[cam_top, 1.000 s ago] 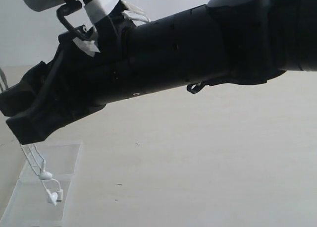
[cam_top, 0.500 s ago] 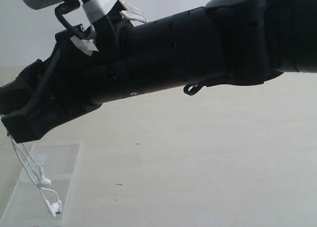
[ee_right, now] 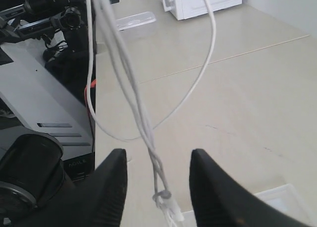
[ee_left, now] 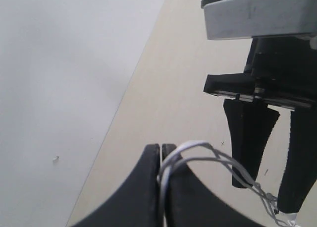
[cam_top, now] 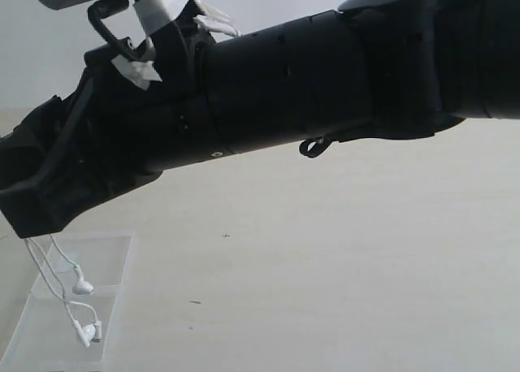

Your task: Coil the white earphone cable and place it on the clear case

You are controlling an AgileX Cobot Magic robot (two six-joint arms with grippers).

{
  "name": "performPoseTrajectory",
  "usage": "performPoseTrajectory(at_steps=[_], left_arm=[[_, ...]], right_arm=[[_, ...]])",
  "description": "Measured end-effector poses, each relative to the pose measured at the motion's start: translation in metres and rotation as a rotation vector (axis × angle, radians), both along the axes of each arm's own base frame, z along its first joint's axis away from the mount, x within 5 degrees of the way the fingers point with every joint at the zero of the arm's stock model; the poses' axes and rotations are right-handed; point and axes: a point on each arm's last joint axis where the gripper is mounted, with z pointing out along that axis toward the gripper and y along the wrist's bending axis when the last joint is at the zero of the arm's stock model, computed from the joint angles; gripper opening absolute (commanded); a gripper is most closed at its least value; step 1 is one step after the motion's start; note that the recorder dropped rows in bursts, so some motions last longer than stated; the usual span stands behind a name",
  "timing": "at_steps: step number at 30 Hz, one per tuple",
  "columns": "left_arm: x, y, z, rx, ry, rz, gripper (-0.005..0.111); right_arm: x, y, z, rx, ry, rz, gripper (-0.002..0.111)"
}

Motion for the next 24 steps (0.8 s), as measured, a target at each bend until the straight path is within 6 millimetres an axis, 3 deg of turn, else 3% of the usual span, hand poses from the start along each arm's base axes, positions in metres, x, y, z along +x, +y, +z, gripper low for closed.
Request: performPoseTrajectory(at_steps=[15,21,24], left_arm=[[0.0000,0.0000,0.0000,0.000,0.000,0.000,0.000],[0.0000,0.0000,0.0000,0.000,0.000,0.000,0.000],[0.0000,0.0000,0.0000,0.000,0.000,0.000,0.000]], right_arm=[[0.0000,0.0000,0.0001,0.001,0.001,-0.001,0.037],[0.0000,0.0001,0.0002,0.002,0.003,-0.001,0.030],[0.0006,0.0000,0.0001,0.001,0.001,-0.007,0.019]])
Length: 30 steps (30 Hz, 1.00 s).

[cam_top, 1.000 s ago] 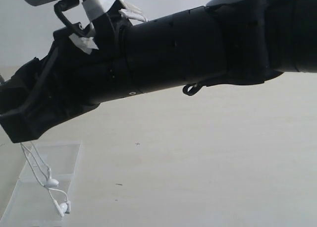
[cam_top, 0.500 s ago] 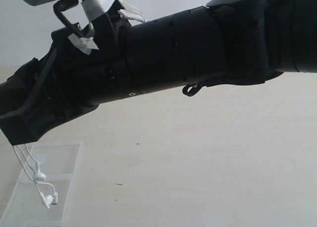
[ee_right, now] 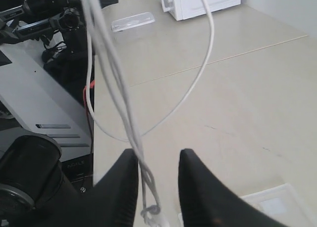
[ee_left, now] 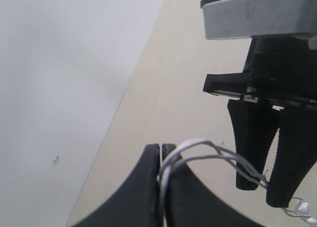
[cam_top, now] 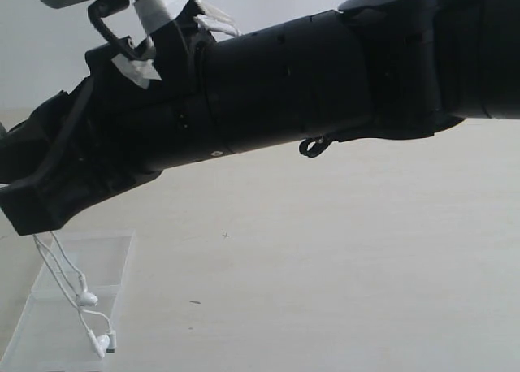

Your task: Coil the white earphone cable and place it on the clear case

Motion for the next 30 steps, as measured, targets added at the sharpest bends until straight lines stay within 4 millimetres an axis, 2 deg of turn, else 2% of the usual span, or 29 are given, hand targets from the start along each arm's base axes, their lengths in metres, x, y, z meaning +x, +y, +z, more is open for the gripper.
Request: performPoseTrajectory(at_steps=[2,3,9,12,19,25,30], left_arm=[[0.000,0.000,0.000,0.000,0.000,0.000,0.000],[0.000,0.000,0.000,0.000,0.000,0.000,0.000],[0.000,0.001,0.000,0.006,0.001,0.007,0.000],[-0.001,0.007,-0.006,0.065,0.044,0.052,0.000],[-0.010,0.020,-0.013,0.179,0.120,0.145,0.000],[-0.012,0.022,-0.018,0.177,0.153,0.170,0.000],[-0.007,0.021,-0.041,0.169,0.248,0.180,0.000]], right_arm=[[0.000,0.000,0.000,0.000,-0.001,-0.002,0.009],[0.000,0.000,0.000,0.000,-0.001,-0.002,0.000],[0.000,0.000,0.000,0.000,-0.006,-0.002,0.000],[0.001,-0.002,0.001,-0.012,-0.031,-0.018,0.000],[-0.006,-0.021,0.026,-0.044,-0.116,-0.075,0.000],[-0.013,-0.036,0.045,-0.044,-0.161,-0.116,0.000],[-0.020,-0.048,0.060,-0.036,-0.188,-0.139,0.000]])
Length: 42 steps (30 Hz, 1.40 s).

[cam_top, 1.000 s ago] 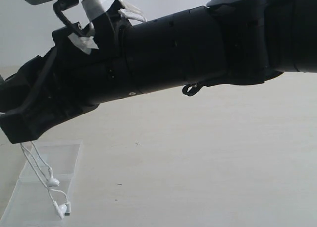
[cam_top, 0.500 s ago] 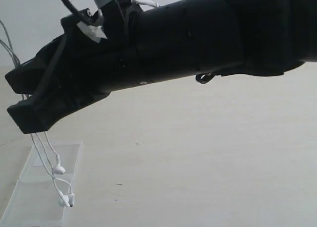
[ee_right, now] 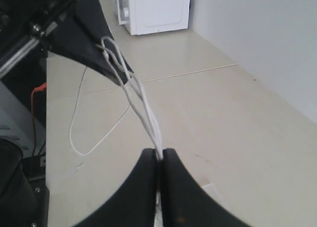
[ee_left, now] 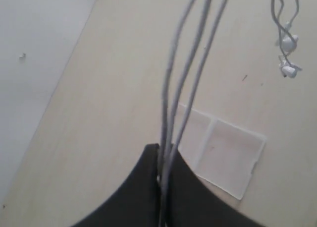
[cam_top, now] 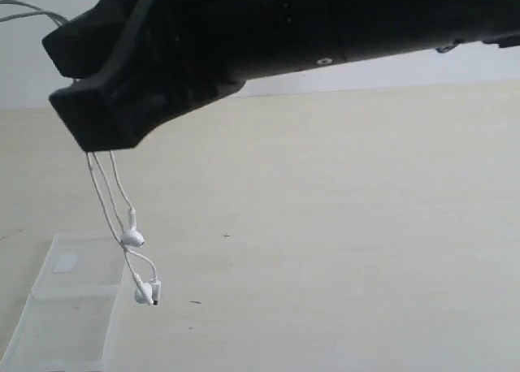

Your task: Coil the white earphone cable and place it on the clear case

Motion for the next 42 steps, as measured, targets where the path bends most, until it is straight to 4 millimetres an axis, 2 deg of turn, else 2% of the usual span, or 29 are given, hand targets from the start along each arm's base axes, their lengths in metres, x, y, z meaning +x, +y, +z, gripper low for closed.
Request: performPoseTrajectory(at_steps=[3,5,7,8,11,26,33,39,42], left_arm=[[0.001,-0.002,-0.009,-0.012,0.035,-0.005,0.000],[0.002,-0.007,-0.019,-0.066,0.082,-0.022,0.005],[0.001,-0.012,-0.023,-0.115,0.107,-0.042,0.018],[0.001,-0.013,-0.023,-0.133,0.112,-0.048,0.029],[0.003,-0.016,-0.020,-0.179,0.083,-0.048,0.040],[0.005,-0.022,-0.015,-0.267,0.048,-0.058,0.041],[-0.002,-0.026,-0.007,-0.355,0.006,-0.076,0.041],[-0.003,-0.026,-0.005,-0.366,-0.014,-0.074,0.052],[-0.003,-0.026,-0.005,-0.366,-0.014,-0.074,0.053]], right_arm=[[0.000,-0.003,0.009,-0.004,-0.018,-0.014,0.000],[-0.001,-0.005,0.023,0.004,-0.039,-0.017,0.000],[-0.002,-0.005,0.031,0.022,-0.039,-0.019,0.000],[-0.002,-0.005,0.033,0.026,-0.037,-0.021,0.000],[-0.003,-0.006,0.033,0.025,-0.025,-0.012,0.000],[-0.005,-0.005,0.033,0.034,0.008,0.001,0.000],[-0.005,-0.005,0.033,0.035,0.010,0.001,0.000],[-0.005,-0.005,0.033,0.036,0.011,0.001,0.000],[-0.006,-0.005,0.034,0.044,0.015,0.004,0.000]])
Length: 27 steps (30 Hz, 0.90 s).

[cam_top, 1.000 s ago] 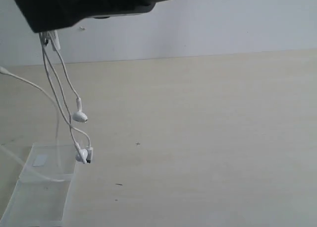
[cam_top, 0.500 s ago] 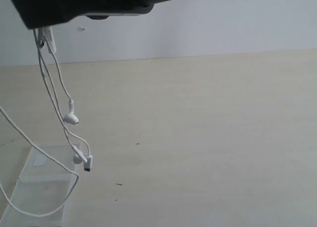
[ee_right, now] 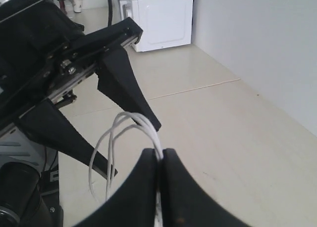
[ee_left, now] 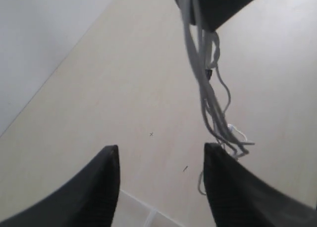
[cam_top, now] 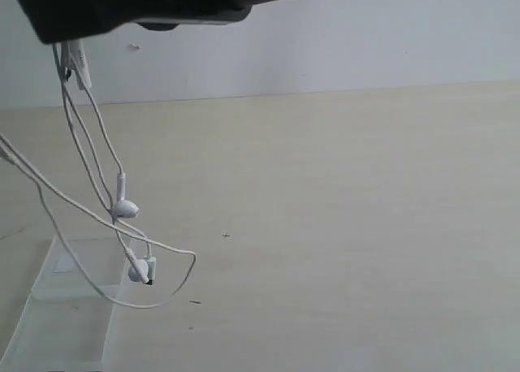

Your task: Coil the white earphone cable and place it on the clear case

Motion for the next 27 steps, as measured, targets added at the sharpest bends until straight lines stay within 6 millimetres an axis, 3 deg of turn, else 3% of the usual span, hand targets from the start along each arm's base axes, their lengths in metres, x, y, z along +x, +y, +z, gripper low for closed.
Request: performPoseTrajectory(at_steps=[10,16,27], left_arm=[[-0.009,0.005,0.001,0.022,0.000,0.032,0.053],[-0.019,0.007,0.004,-0.040,0.031,0.096,0.061],[-0.026,0.002,-0.001,-0.157,0.057,0.087,0.061]], right_arm=[[0.000,0.001,0.004,0.033,-0.006,0.005,0.000],[-0.003,-0.003,0.009,0.047,-0.022,0.000,0.000],[-0.003,-0.004,0.009,0.050,-0.024,-0.003,0.000]])
